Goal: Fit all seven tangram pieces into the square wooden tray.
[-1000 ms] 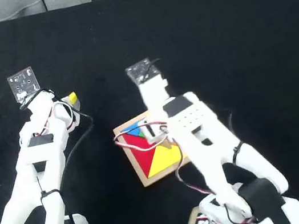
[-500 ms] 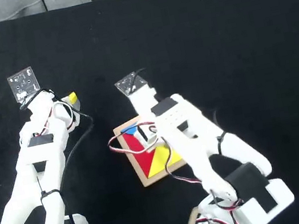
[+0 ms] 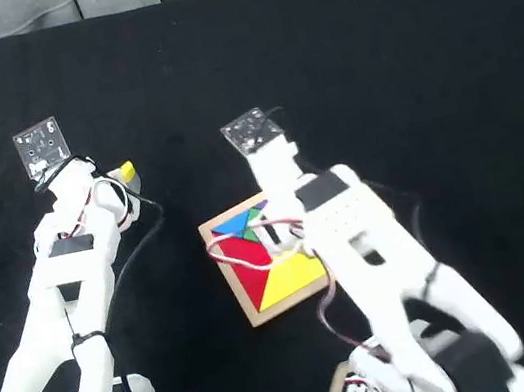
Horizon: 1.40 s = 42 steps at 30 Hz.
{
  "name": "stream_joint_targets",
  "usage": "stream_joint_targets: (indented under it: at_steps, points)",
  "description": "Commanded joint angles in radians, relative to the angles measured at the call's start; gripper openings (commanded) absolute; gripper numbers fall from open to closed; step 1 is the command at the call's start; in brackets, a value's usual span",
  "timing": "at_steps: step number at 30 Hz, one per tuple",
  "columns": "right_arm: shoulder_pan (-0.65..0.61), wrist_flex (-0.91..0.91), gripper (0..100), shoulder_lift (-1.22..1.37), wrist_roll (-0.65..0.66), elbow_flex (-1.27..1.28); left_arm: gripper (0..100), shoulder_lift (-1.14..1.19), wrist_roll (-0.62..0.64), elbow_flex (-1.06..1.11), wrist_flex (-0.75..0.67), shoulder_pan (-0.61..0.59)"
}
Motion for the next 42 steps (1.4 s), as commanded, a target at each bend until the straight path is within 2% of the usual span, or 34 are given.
stream_joint_targets:
  at_steps: [1, 6, 13, 20, 26, 30, 37, 42]
  points:
    - [0.018, 0.035, 10.6, -0.143, 0.075, 0.051, 21, -0.005, -0.008, -0.035, -0.003, 0.013]
    - [0.044, 0.064, 10.6, -0.114, 0.095, 0.065, 21, -0.005, -0.008, -0.035, -0.003, 0.013]
    - [0.063, 0.143, 10.6, 0.130, 0.137, -0.064, 21, -0.005, -0.008, -0.035, -0.003, 0.013]
    - [0.058, 0.107, 10.6, 0.271, 0.144, -0.111, 21, -0.005, -0.008, -0.035, -0.003, 0.013]
    - [-0.029, 0.077, 10.6, 0.275, 0.129, -0.111, 21, -0.005, -0.009, -0.035, -0.003, 0.027]
    - [-0.068, 0.041, 10.6, 0.275, 0.054, -0.113, 21, -0.005, -0.009, -0.035, -0.003, 0.027]
    - [-0.063, 0.044, 10.6, 0.254, 0.043, -0.119, 21, -0.005, -0.009, -0.035, -0.003, 0.027]
    - [-0.009, 0.060, 10.6, 0.099, 0.043, -0.082, 21, -0.005, -0.009, -0.035, -0.003, 0.027]
